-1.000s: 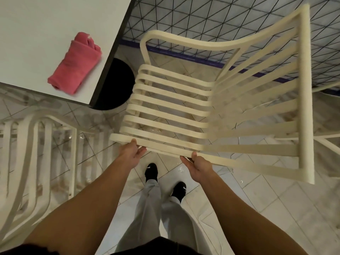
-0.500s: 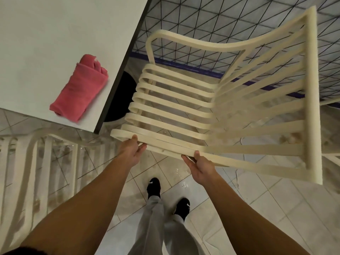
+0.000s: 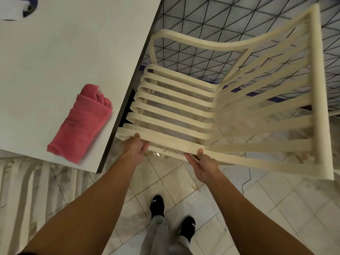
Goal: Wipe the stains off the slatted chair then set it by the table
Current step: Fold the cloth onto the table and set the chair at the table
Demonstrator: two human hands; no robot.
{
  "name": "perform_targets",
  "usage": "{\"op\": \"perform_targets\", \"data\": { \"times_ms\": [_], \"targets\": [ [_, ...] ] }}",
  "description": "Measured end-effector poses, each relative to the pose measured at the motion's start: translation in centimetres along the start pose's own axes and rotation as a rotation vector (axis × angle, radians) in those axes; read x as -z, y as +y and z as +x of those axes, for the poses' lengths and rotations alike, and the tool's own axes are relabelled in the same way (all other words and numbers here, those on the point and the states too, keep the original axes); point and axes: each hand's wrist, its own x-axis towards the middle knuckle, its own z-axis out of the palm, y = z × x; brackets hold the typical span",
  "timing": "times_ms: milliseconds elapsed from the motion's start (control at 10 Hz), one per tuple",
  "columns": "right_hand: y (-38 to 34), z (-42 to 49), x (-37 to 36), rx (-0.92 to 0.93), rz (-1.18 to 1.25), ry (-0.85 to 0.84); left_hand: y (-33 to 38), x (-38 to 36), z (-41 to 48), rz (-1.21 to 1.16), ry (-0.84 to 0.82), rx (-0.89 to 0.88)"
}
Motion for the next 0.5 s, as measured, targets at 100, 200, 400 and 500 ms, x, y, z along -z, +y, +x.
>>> {"op": "perform_targets", "data": {
  "times_ms": [100, 200, 400, 500],
  "targets": [
    [-1.3, 0.6, -1.3, 0.004, -0.008, -0.009, 1.1, -1.2, 0.7, -0.01, 0.004, 0.0],
    [-2.8, 1.1, -2.5, 0.0, -0.05, -0.016, 2.0, -2.2, 1.4, -0.003, -0.013, -0.036],
    [-5.0, 2.8, -4.8, 0.04, -0.077, -0.006, 3.6, -4.2, 2.6, 0.008, -0.052, -0.058],
    [-5.8, 3.6, -5.4, 0.057, -0.087, 0.0, 4.2, -5.1, 2.4, -0.029, -0.04, -0.068]
  ]
}}
